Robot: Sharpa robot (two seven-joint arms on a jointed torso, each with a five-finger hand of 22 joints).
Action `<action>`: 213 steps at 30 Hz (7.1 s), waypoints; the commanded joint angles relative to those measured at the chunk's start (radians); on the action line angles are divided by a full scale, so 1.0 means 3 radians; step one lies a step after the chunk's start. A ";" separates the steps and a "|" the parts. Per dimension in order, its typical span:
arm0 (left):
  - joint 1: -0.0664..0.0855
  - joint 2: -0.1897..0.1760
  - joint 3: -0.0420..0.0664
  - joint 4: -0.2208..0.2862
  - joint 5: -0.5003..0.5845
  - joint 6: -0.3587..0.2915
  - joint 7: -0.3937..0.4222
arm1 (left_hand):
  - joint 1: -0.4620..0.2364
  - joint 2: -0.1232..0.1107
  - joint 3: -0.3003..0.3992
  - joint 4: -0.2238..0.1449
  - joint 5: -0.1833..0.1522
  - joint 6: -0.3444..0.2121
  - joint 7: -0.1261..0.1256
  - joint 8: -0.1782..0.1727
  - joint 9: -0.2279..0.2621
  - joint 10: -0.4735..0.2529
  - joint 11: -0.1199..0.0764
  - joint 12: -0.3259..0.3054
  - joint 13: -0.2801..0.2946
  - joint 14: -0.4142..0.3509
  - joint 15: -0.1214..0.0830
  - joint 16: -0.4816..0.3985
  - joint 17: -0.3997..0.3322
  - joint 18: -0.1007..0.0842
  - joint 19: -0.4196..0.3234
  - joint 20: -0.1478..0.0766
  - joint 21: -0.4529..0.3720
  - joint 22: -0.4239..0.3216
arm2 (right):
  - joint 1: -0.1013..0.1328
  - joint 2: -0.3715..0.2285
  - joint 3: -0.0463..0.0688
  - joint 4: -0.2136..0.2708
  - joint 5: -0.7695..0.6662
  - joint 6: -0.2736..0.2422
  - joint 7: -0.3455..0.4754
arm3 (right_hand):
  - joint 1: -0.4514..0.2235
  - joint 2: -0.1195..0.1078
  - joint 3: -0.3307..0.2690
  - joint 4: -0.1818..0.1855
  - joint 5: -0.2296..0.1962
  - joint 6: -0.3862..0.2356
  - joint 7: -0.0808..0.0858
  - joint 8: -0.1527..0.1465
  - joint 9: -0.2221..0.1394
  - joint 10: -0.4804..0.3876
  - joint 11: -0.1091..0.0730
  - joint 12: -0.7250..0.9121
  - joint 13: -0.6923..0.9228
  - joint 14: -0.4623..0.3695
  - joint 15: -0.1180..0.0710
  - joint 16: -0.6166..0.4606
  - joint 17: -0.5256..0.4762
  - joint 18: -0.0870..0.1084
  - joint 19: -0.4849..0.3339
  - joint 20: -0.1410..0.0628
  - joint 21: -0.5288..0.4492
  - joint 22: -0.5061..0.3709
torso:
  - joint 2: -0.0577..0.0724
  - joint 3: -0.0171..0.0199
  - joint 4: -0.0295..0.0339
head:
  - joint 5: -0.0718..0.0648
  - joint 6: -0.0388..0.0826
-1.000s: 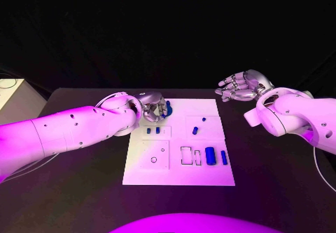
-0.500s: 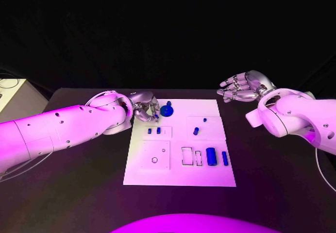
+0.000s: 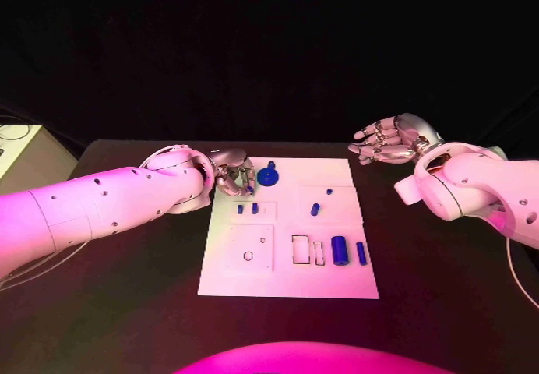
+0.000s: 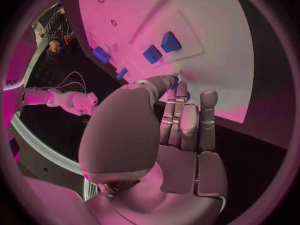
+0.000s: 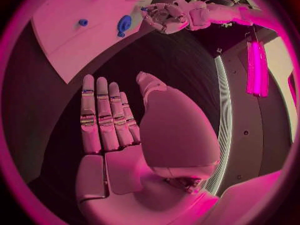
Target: Assemble the parts on the task board
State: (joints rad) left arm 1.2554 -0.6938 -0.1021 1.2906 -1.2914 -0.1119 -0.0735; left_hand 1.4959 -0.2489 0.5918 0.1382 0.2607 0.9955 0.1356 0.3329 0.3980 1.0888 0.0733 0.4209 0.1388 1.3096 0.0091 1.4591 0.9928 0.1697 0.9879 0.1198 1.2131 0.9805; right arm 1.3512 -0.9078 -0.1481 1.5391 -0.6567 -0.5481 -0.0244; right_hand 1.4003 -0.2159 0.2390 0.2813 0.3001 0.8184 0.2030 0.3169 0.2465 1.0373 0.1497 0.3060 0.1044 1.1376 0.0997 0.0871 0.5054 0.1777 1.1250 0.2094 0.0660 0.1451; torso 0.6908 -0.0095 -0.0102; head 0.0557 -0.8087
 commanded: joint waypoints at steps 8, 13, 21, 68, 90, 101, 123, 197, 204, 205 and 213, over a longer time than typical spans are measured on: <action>-0.0005 0.0039 -0.0007 -0.0041 -0.0047 0.0116 -0.0014 | -0.0024 0.0009 0.0005 0.0007 0.0008 0.0017 -0.0001 -0.0010 0.0009 0.0019 0.0003 -0.0023 -0.0002 -0.0013 0.0016 -0.0002 -0.0008 -0.0051 -0.0026 0.0005 -0.0020 -0.0005 | -0.0003 -0.0002 0.0001 0.0006 -0.0020 0.0037 0.0043 | 0.0027 0.0008 0.0020 -0.0006 0.0022 0.0001 0.0061 0.0011 -0.0003 0.0023 0.0011 -0.0010 -0.0003 -0.0008 0.0011 -0.0019 -0.0003 0.0021 -0.0013 0.0002 0.0005 -0.0003 | -0.0002 0.0001 0.0004 | -0.0009 -0.0018; -0.0006 0.0048 -0.0010 -0.0043 -0.0057 0.0151 -0.0029 | -0.0022 0.0010 0.0007 0.0004 0.0008 0.0018 -0.0001 -0.0011 0.0010 0.0022 0.0002 -0.0026 -0.0002 -0.0014 0.0015 -0.0003 -0.0010 -0.0050 -0.0028 0.0005 -0.0022 -0.0008 | -0.0003 -0.0002 0.0001 0.0006 -0.0020 0.0037 0.0043 | 0.0027 0.0008 0.0020 -0.0006 0.0022 0.0001 0.0061 0.0011 -0.0003 0.0023 0.0011 -0.0010 -0.0003 -0.0008 0.0011 -0.0019 -0.0003 0.0021 -0.0013 0.0002 0.0005 -0.0003 | -0.0004 0.0000 0.0002 | -0.0011 -0.0024; -0.0006 0.0045 -0.0011 -0.0040 -0.0062 0.0187 -0.0040 | -0.0017 0.0012 0.0011 -0.0005 0.0008 0.0020 -0.0002 -0.0013 0.0014 0.0030 0.0001 -0.0037 -0.0001 -0.0015 0.0014 -0.0003 -0.0011 -0.0051 -0.0025 0.0004 -0.0022 -0.0005 | -0.0003 -0.0005 0.0001 0.0006 -0.0020 0.0036 0.0043 | 0.0027 0.0008 0.0020 -0.0006 0.0022 0.0001 0.0061 0.0011 -0.0003 0.0023 0.0011 -0.0010 -0.0003 -0.0008 0.0011 -0.0019 -0.0003 0.0021 -0.0013 0.0002 0.0005 -0.0003 | -0.0003 0.0000 0.0004 | -0.0013 -0.0028; -0.0008 0.0096 -0.0059 -0.0074 -0.0103 0.0295 -0.0157 | -0.0065 -0.0001 0.0019 -0.0062 -0.0001 -0.0219 0.0029 -0.0230 -0.0012 0.0032 0.0018 -0.0162 0.0062 -0.0045 0.0030 0.0002 -0.0044 -0.0044 -0.0055 0.0014 -0.0072 -0.0048 | -0.0003 -0.0010 0.0001 0.0004 -0.0024 0.0043 0.0038 | 0.0027 0.0004 0.0028 -0.0005 0.0023 0.0001 0.0062 0.0010 -0.0007 0.0025 0.0012 -0.0015 -0.0018 -0.0006 0.0012 -0.0024 -0.0015 0.0021 -0.0013 0.0003 0.0006 -0.0015 | -0.0006 -0.0003 0.0004 | -0.0021 -0.0037; -0.0012 0.0066 -0.0058 -0.0068 -0.0094 0.0206 -0.0209 | -0.0086 -0.0030 0.0026 -0.0085 0.0006 -0.0487 0.0021 -0.0371 -0.0037 0.0027 0.0028 -0.0217 0.0110 -0.0069 0.0038 -0.0007 -0.0097 -0.0043 -0.0043 0.0021 -0.0083 -0.0052 | -0.0003 -0.0003 0.0001 -0.0019 -0.0057 0.0062 0.0020 | 0.0028 -0.0011 0.0037 -0.0008 0.0021 -0.0006 0.0066 0.0007 -0.0014 0.0023 0.0017 -0.0025 -0.0046 -0.0020 0.0019 -0.0041 -0.0040 0.0019 -0.0025 0.0008 0.0002 -0.0042 | -0.0003 -0.0001 0.0001 | -0.0017 -0.0030; -0.0012 -0.0055 -0.0005 -0.0077 -0.0025 0.0043 -0.0177 | -0.0097 -0.0039 -0.0023 -0.0077 0.0007 -0.0837 -0.0046 -0.0489 -0.0079 0.0029 0.0026 -0.0255 0.0157 -0.0075 0.0038 -0.0011 -0.0124 -0.0040 -0.0038 0.0021 -0.0103 -0.0069 | -0.0039 0.0026 -0.0002 -0.0079 -0.1016 0.0520 -0.0130 | 0.0430 -0.0009 0.0305 -0.0308 -0.0308 0.0190 -0.0077 0.0038 -0.0029 0.0029 -0.0106 -0.0113 -0.0137 0.0622 -0.0208 0.0271 0.0039 0.0018 0.0588 -0.0261 0.0396 0.0091 | -0.0008 -0.0005 0.0000 | -0.0027 -0.0004; -0.0008 -0.0789 0.0143 0.0360 0.3539 -0.0126 0.1047 | -0.0089 0.0049 -0.0038 -0.0086 0.0009 -0.0494 0.0181 0.0022 -0.0037 -0.0304 0.0164 -0.0023 0.0303 -0.1072 0.0145 -0.0898 -0.1712 0.0047 -0.0571 0.0103 -0.0683 -0.0616 | -0.0315 0.0383 -0.0023 -0.0283 -0.3120 0.0648 -0.0493 | -0.0121 -0.0241 0.1108 -0.0671 -0.0413 0.0574 -0.0209 -0.0239 -0.0045 0.0536 -0.0238 -0.0790 -0.0124 0.1267 -0.0360 0.3300 0.2107 -0.0308 0.1108 -0.0450 0.3628 0.3212 | 0.0011 -0.0008 0.0015 | -0.0220 0.0150; -0.0008 -0.1003 0.0144 0.0565 0.3570 -0.0021 0.1238 | -0.0041 0.0094 -0.0070 -0.0168 0.0035 -0.0471 0.0173 0.0071 -0.0068 -0.0308 0.0148 0.0072 0.0327 -0.1050 0.0127 -0.0943 -0.1729 0.0051 -0.0550 0.0085 -0.0695 -0.0628 | -0.0543 0.0654 -0.0026 -0.0369 -0.3532 0.0299 -0.0903 | -0.0107 0.0102 0.1653 -0.1074 -0.0405 0.0890 -0.0270 -0.0038 0.0247 0.0946 -0.0331 -0.0755 0.0003 0.1231 -0.0440 0.3872 0.2302 -0.0408 0.1180 -0.0473 0.4320 0.3993 | 0.0003 -0.0015 0.0011 | -0.0205 0.0110; -0.0009 -0.0996 0.0144 0.0547 0.3576 -0.0030 0.1235 | -0.0041 0.0095 -0.0070 -0.0171 0.0035 -0.0472 0.0174 0.0071 -0.0069 -0.0312 0.0149 0.0072 0.0326 -0.1048 0.0127 -0.0943 -0.1729 0.0051 -0.0549 0.0085 -0.0694 -0.0627 | -0.0491 0.0541 0.0005 -0.0203 -0.3468 0.0161 -0.0877 | -0.0111 0.0101 0.1656 -0.1077 -0.0405 0.0891 -0.0271 -0.0037 0.0249 0.0948 -0.0331 -0.0755 0.0005 0.1232 -0.0440 0.3878 0.2307 -0.0410 0.1182 -0.0473 0.4325 0.4000 | 0.0002 -0.0014 0.0004 | -0.0202 0.0122; -0.0009 -0.0995 0.0144 0.0545 0.3578 -0.0031 0.1235 | -0.0041 0.0095 -0.0070 -0.0171 0.0035 -0.0472 0.0174 0.0071 -0.0069 -0.0312 0.0149 0.0072 0.0326 -0.1048 0.0127 -0.0943 -0.1729 0.0051 -0.0549 0.0085 -0.0694 -0.0627 | -0.0480 0.0520 0.0009 -0.0173 -0.3455 0.0149 -0.0874 | -0.0112 0.0100 0.1657 -0.1078 -0.0405 0.0892 -0.0271 -0.0037 0.0250 0.0949 -0.0332 -0.0756 0.0005 0.1233 -0.0440 0.3881 0.2309 -0.0411 0.1183 -0.0473 0.4330 0.4005 | 0.0003 -0.0013 0.0005 | -0.0204 0.0123; -0.0009 -0.0991 0.0144 0.0546 0.3584 -0.0036 0.1229 | -0.0045 0.0094 -0.0072 -0.0172 0.0037 -0.0479 0.0178 0.0068 -0.0074 -0.0324 0.0153 0.0069 0.0324 -0.1046 0.0128 -0.0946 -0.1730 0.0050 -0.0547 0.0084 -0.0691 -0.0626 | -0.0418 0.0351 0.0033 0.0143 -0.3323 0.0060 -0.0829 | -0.0115 0.0098 0.1659 -0.1080 -0.0406 0.0893 -0.0271 -0.0036 0.0252 0.0950 -0.0332 -0.0757 0.0006 0.1234 -0.0440 0.3888 0.2316 -0.0412 0.1186 -0.0473 0.4337 0.4012 | 0.0005 -0.0014 0.0007 | -0.0188 0.0125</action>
State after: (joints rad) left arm 1.2520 -0.9934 -0.0599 1.4524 -0.2166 -0.1212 0.2914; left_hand 1.4766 -0.2262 0.5712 0.0924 0.2706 0.8508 0.1874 0.3485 0.3767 0.9990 0.1197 0.4375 0.2353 0.9951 0.0520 1.1802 0.4751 0.1696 0.8201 0.1517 1.0040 0.7912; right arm 1.2247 -0.7992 -0.1388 1.5646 -1.6794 -0.4950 -0.2929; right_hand 1.3587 -0.2074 0.7012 -0.0155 0.1736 1.0798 0.1243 0.3014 0.3208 1.2767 0.0890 0.0758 0.0766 1.4666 -0.0252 1.2471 1.1993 0.0659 1.4682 0.0734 1.3634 1.3078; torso 0.6912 -0.0137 -0.0083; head -0.0031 -0.7716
